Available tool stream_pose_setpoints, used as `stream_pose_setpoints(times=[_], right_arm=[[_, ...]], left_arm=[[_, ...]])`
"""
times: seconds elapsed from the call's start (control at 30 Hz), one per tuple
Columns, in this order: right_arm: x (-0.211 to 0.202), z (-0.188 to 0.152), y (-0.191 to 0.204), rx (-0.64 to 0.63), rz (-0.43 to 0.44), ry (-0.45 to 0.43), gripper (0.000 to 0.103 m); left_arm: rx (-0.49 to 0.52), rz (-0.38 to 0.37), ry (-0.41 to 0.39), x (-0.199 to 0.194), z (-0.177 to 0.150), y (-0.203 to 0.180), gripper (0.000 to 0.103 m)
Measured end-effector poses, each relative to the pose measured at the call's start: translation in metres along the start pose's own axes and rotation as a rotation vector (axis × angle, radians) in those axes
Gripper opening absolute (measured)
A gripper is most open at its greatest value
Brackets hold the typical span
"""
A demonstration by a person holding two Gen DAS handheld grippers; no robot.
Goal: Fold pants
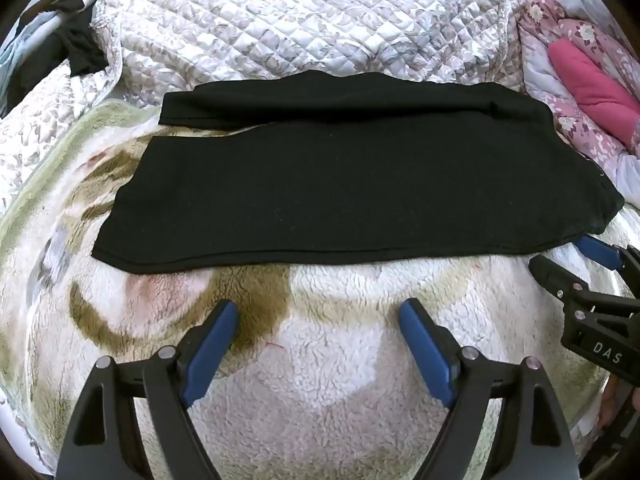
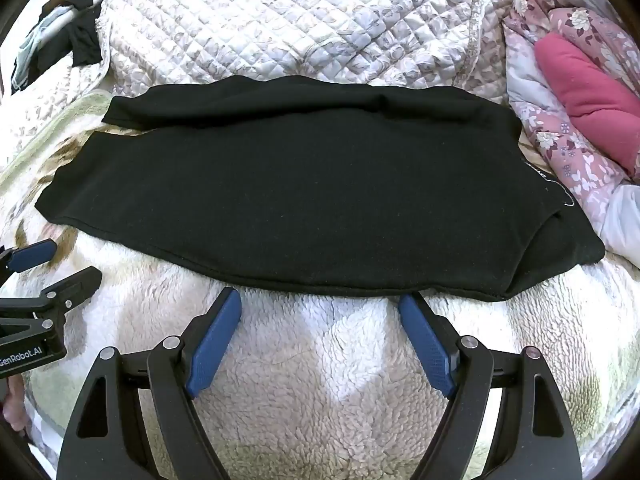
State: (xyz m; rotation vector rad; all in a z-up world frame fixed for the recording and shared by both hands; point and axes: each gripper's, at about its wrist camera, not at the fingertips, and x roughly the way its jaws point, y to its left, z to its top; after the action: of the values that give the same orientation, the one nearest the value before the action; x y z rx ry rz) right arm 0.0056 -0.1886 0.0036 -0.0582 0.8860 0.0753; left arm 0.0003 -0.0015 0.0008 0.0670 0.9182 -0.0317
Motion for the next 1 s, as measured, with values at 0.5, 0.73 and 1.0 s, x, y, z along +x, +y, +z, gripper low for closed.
stream_pose_setpoints(times=[0.5,0.73,1.0], right_arm=[[0.0002,0.0008,0.0007,-0.001,-0.001,0.000,0.081],[-0.0003,0.0001,-0.0003,-0.002,-0.001,0.000,0.081],[-0.0006,-0.0005,0.0001,-0.002,-0.001,-0.002,0.081]], left_arm=[[0.002,0.000,-0.002,-0.0002,0.0001,0.0001,0.086],[0.003,0.000,-0.004,-0.0001,-0.0001,0.0002,0.086],[0.003,0.000,-0.004,-0.0003,0.0000,0.0004,0.086]])
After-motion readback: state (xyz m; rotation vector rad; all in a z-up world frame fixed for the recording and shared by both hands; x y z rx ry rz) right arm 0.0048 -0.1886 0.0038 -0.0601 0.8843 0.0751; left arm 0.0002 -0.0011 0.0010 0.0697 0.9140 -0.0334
